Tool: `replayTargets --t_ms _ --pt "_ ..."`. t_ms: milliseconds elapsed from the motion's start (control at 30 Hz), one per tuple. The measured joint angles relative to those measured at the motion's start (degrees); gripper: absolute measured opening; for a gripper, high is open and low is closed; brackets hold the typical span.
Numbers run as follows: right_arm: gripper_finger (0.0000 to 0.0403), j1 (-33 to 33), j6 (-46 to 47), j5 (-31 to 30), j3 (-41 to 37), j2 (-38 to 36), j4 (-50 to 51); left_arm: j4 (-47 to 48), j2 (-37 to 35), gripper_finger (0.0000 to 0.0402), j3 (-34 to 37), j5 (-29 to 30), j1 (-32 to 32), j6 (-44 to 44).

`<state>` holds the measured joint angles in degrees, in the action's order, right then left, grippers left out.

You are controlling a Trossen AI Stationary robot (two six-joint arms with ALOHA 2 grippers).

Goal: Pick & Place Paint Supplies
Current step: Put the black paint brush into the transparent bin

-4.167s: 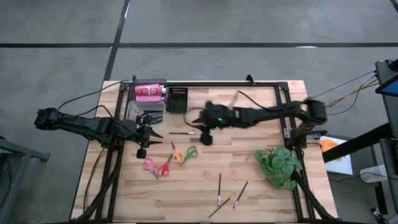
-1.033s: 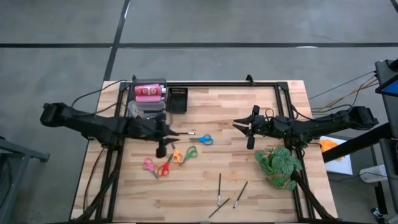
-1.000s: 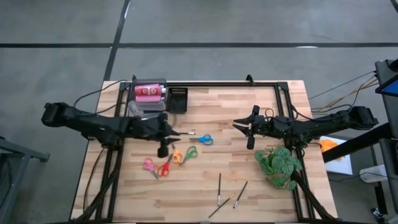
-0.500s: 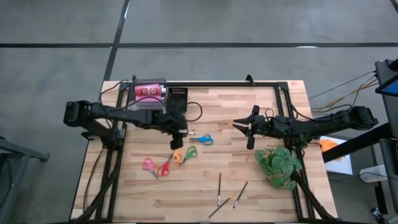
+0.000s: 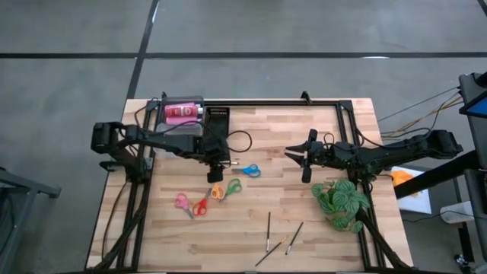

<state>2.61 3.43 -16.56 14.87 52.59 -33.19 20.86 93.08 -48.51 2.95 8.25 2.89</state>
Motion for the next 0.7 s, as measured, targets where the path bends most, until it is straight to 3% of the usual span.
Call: replayTargets --t_ms 300,700 --pt "0.009 0.0 0.0 0.0 0.0 0.0 0.0 -0.9 2.8 0.0233 0.0 1.7 1.9 -0.9" --pt "0.009 0.0 0.0 0.0 0.0 0.0 0.0 -1.9 3.0 0.0232 1.5 -1.2 2.3 -2.7"
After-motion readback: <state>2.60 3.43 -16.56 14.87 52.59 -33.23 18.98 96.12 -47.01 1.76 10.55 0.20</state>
